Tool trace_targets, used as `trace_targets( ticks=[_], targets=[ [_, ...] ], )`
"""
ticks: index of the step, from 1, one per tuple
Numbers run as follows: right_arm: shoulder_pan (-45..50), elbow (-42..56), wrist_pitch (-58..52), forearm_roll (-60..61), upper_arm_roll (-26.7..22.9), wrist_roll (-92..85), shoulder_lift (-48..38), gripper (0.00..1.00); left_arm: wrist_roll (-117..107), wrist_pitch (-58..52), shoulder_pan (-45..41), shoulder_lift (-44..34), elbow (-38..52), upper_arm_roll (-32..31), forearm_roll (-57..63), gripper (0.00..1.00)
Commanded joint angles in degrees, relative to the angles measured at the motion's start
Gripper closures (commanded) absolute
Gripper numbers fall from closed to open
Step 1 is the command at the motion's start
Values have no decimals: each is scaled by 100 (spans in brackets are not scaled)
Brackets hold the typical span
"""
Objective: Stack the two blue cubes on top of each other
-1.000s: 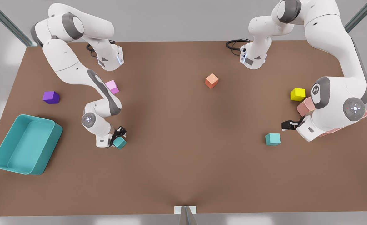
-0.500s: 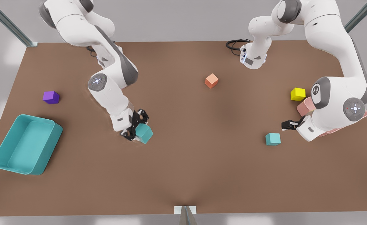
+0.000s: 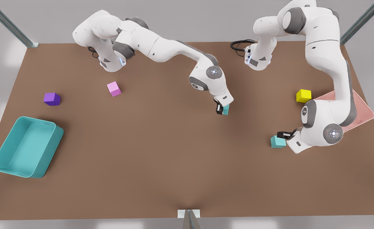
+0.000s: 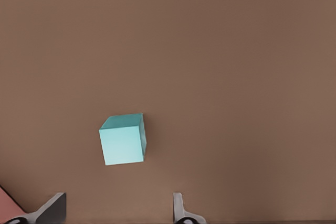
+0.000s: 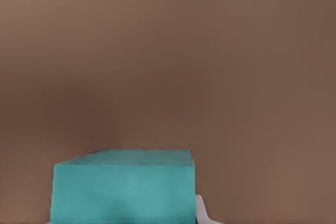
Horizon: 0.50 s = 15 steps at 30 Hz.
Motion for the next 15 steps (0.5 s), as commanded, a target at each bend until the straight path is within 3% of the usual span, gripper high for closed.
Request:
trace_targets(
  ticks=[1, 6, 8, 9, 12, 15],
  targets=[
    [88, 8, 627, -184, -121, 2170, 211, 65, 39, 611, 47, 65, -165, -21, 33, 0],
    [273, 8, 821, -192, -235, 2399, 484, 63, 74, 1658, 249, 373, -640, -21, 314, 0],
    [273, -1, 829, -192, -235, 2469, 493, 38, 74, 1824, 319, 513, -666, -21, 323, 0],
    [282, -27, 935, -192, -235, 2469, 537, 35, 74, 2281, 328, 531, -956, -21, 323, 0],
    [273, -10, 952, -192, -235, 2487, 554, 4, 66, 2405, 319, 513, -1106, -21, 314, 0],
    [273, -10, 952, -192, -271, 2478, 537, 0, 66, 2686, 328, 505, -1343, -21, 323, 0]
  ],
)
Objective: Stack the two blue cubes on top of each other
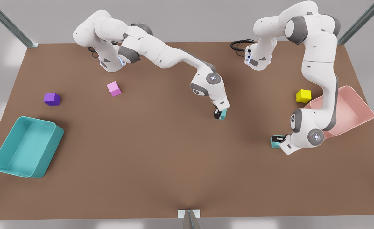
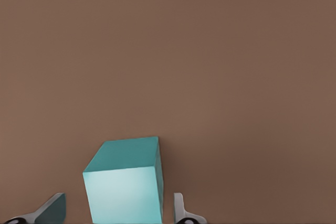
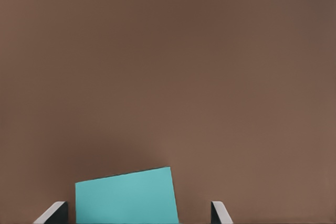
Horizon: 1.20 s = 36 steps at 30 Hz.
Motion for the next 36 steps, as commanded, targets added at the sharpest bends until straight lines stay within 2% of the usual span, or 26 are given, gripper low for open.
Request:
trace_targets(
  ticks=[1, 5, 7, 8, 10, 11, 12, 13, 14, 15, 17, 18, 19, 20, 22, 24, 28, 29, 31, 34, 35, 36],
  targets=[
    [-5, -12, 21, -9, 7, 1213, -95, 0, 16, 585, -1, -23, -62, -1, 17, 0],
    [-136, -433, -1947, 70, 525, 1248, -1843, 0, 25, 637, 69, 30, -150, 17, 25, 0],
    [-865, -469, -3625, 96, 728, 1231, -2898, 0, 25, 628, 78, 83, -203, 17, 25, 0],
    [-1928, -460, -4759, 517, 1071, 1178, -3794, 0, 16, 628, 78, 109, -203, 17, 25, 0],
    [-3633, -451, -6587, 1063, 1176, 1160, -5209, 0, 7, 637, 122, 223, -194, 26, 25, 0],
    [-5030, -460, -7669, 1054, 1185, 985, -5816, 0, -37, 629, 113, 250, -194, 17, 25, 0],
    [-6051, -539, -8302, 958, 1080, 72, -6150, 0, -37, 628, 122, 267, -194, 17, 25, 0],
    [-6271, -1626, -8172, 957, 386, -53, -6949, 0, -37, 628, 131, 285, -203, 17, 25, 0],
    [-6307, -2896, -7446, 949, 236, -105, -7641, 0, -45, 628, 122, 294, -203, 17, 25, 0],
    [-6228, -5493, -5546, 966, -10, -237, -8480, 0, -37, 620, 122, 302, -203, 17, 25, 0],
    [-6219, -7815, -2716, 966, -133, -246, -8410, 0, -54, 602, 122, 294, -203, 26, 25, 0],
    [-6306, -8545, -1352, 966, -133, -246, -8085, 0, -63, 602, 122, 294, -194, 26, 25, 13],
    [-6368, -8625, -1008, 957, -107, -246, -7838, 0, -81, 602, 113, 294, -185, 26, 25, 26],
    [-6386, -8607, -999, 957, -107, -246, -7786, 0, -81, 576, 104, 294, -176, 17, 25, 27],
    [-6368, -8546, -990, 957, -72, -193, -7768, 0, -98, 549, 51, 285, -167, 17, 25, 29],
    [-6324, -8511, -990, 975, 376, -18, -7786, 0, -230, 198, 25, 144, -18, -9, 25, 30],
    [-6439, -8520, -876, 966, 368, 44, -7689, 0, -1249, -426, -72, -313, 96, -563, 17, 29],
    [-6333, -8519, -893, 975, 341, 44, -7706, 0, -1469, -637, -72, -462, 96, -783, 17, 29],
    [-5753, -8520, -893, 975, -265, 44, -7689, 0, -2075, -892, -115, -682, 17, -1222, 17, 29],
    [-5973, -8519, -850, 844, -230, 53, -7662, 0, -2972, -874, -783, -1209, -703, -1328, 25, 29],
    [-5964, -8519, -849, 290, -186, 140, -7689, 0, -3174, -839, -783, -1306, -897, -1547, 25, 29],
    [-5973, -8520, -937, -44, 200, 948, -7733, 0, -3315, -839, -783, -1315, -985, -1714, 25, 29]
  ],
)
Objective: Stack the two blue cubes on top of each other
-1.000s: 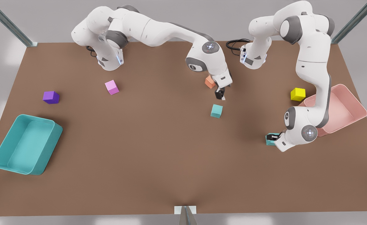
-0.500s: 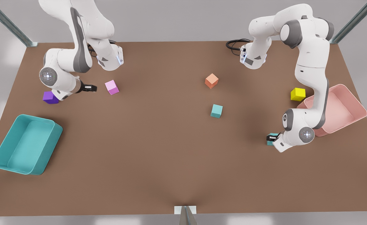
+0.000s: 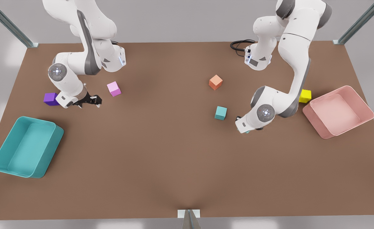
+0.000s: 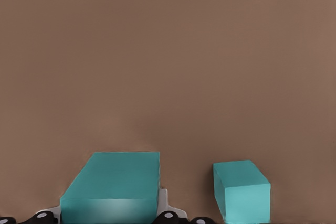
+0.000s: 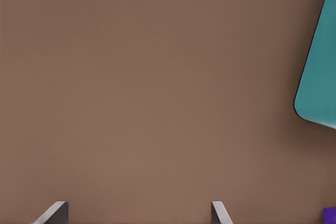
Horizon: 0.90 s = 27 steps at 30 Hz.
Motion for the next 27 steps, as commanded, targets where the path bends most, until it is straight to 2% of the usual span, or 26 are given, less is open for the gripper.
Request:
trace_targets(
  ticks=[1, 7, 10, 11, 13, 27],
  targets=[
    [-201, -4, 172, -594, 178, 698, -14, 0, -2272, -234, -18, -60, -124, -198, -12, 29],
    [-396, 128, 24, -418, 125, 258, -154, 0, -2633, -24, -89, -174, -150, -524, -12, 29],
    [-316, 470, -574, -383, 169, 266, -172, 0, -2985, 451, -352, -121, -370, -524, -12, 29],
    [-378, 479, -636, 126, 169, 275, -207, 0, -3116, 460, -431, -147, -414, -524, -12, 29],
    [-404, 1050, -1769, 153, 143, 284, -348, 0, -3178, 460, -467, -174, -458, -533, -12, 29],
    [-466, 1042, -1603, 179, 169, 284, -49, 0, -3275, 1172, -467, -270, -1196, -612, 120, 30]
  ],
)
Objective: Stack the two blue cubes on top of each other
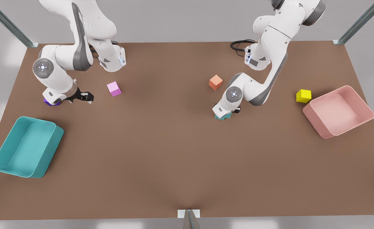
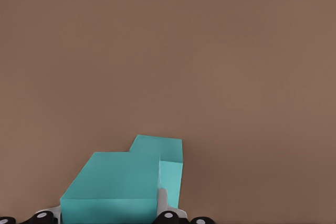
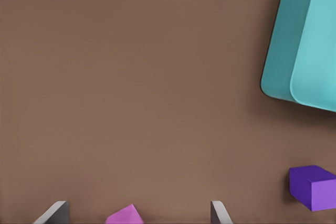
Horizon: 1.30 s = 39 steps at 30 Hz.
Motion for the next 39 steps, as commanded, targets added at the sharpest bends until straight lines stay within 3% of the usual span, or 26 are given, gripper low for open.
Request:
trace_targets(
  ticks=[1, 22, 23, 31, 33, 35, 39],
  targets=[
    [-1, 3, -78, 11, -1, 57, -6, 0, -928, 280, -7, -2, -32, -64, -7, 30],
    [8, 29, -78, 11, -1, 48, 37, 0, -1095, 262, -42, -19, -226, -108, 1, 29],
    [-1, 29, -78, 11, -1, 48, 38, 0, -1086, 245, -51, -19, -226, -108, 45, 0],
    [8, 29, -78, 11, -1, 48, 38, 0, -1122, -89, 55, -327, -129, -152, 46, 0],
    [8, 29, -78, 11, -1, 48, 38, 0, -1122, -896, 63, -564, 196, -187, 37, 0],
    [8, 29, -78, 11, -1, 57, 38, 0, -420, -3006, 326, -617, 1838, -170, 37, 0],
    [8, 29, -78, 11, -1, 57, 38, 0, 1137, -4536, 1206, 446, 5082, -108, 37, 0]
  ],
)
